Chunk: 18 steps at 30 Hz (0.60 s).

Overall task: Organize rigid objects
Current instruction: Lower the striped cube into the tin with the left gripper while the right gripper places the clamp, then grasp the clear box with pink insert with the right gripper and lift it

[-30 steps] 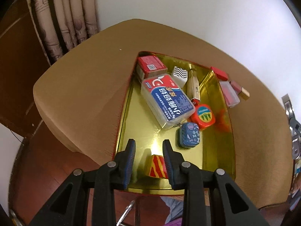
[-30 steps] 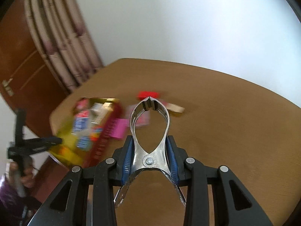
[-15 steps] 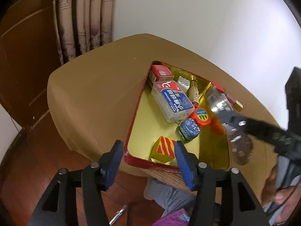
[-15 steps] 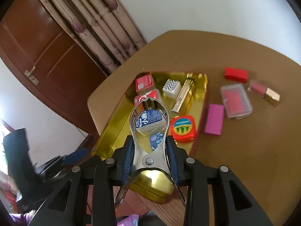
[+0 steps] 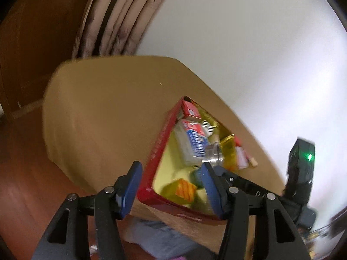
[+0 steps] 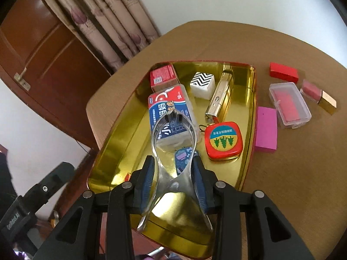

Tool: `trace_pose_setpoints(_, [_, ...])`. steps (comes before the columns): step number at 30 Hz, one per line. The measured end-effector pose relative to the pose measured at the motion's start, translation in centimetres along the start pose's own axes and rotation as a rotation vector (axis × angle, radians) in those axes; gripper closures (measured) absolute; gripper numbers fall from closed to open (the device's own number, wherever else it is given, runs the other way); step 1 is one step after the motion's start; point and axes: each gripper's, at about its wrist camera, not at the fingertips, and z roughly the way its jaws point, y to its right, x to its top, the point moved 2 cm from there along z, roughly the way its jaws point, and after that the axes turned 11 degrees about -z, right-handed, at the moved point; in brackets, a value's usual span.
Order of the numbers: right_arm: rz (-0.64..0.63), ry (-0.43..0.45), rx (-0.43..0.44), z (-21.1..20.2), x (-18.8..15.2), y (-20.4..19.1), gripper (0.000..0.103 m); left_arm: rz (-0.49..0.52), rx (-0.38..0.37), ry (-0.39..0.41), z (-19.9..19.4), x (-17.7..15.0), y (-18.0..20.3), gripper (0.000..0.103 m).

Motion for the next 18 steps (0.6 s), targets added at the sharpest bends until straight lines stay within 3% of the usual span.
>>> trace_pose_setpoints(1, [0.015, 0.031, 0.011, -0.9, 0.0, 0.4, 0.068, -0.026, -0.017, -0.013, 0.1, 0.0, -0.3, 0.046])
trace_pose_setpoints(3, [0.056, 0.096, 0.009, -3.0, -0.4, 1.9, 0.056, -0.041, -0.018, -0.044, 0.5, -0.1, -0.5, 0.046])
trace_pose_setpoints(6, [0.143, 0.16, -0.065, -6.2, -2.2, 6.4, 0.049, 0.088, 0.051, -0.033, 0.5, -0.8, 1.1, 0.046])
trace_pose_setpoints(10, [0.227, 0.141, -0.229, -8.9, -6.3, 12.9, 0.047, 0.234, 0.092, 0.001, 0.2, -2.3, 3.4, 0.046])
trace_pose_setpoints(15, [0.151, 0.058, -0.51, -11.6, -11.0, 18.1, 0.046, 0.485, 0.132, -0.029, 0.6, -5.6, 7.5, 0.046])
trace_pose_setpoints(18, [0.165, 0.044, -0.575, -13.1, -12.9, 20.9, 0.041, 0.603, 0.136, -0.086, 1.3, -7.9, 9.8, 0.046])
